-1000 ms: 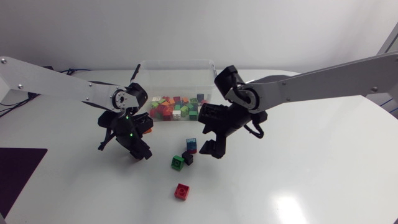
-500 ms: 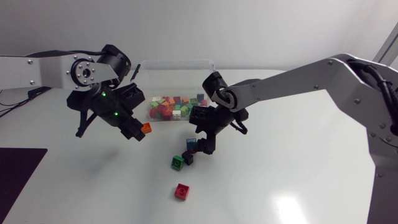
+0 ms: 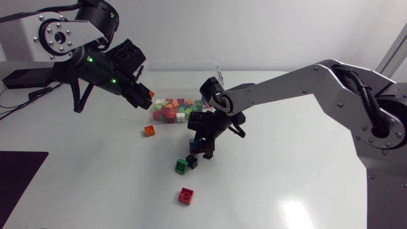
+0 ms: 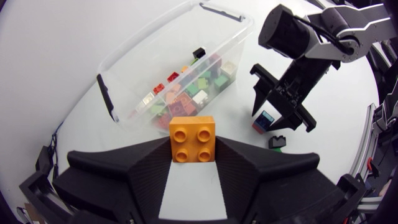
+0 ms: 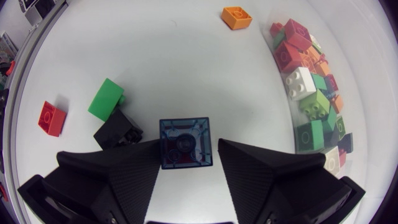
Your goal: Place the duplo bricks in the container
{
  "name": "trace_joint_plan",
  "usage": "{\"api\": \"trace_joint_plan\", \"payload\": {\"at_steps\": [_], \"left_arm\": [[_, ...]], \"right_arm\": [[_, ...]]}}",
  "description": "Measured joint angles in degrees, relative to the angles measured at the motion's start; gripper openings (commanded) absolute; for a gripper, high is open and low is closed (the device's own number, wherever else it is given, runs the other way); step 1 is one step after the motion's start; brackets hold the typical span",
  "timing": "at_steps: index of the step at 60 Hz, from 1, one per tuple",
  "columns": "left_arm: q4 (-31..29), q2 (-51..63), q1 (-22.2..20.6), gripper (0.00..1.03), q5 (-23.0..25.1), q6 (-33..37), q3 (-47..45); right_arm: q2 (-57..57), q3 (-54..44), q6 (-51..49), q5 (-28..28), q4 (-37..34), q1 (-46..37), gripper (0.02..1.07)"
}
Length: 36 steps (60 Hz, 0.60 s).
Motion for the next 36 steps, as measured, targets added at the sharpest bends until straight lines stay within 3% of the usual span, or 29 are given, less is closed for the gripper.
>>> {"api": "trace_joint_plan", "payload": {"at_steps": [20,36], "left_arm": [[3.45,3.45,2.12,0.43,1.95,-0.09,8.20],[6.69,11.58,4.17,0.45,3.23,-1.40,16.44]], "right_arm": [[-0.90,0.35,0.02,-0.85,-3.74,-0.02,0.27],[-11.30,-2.56,0.35,-1.90,-5.81,-1.25,0.27]]}}
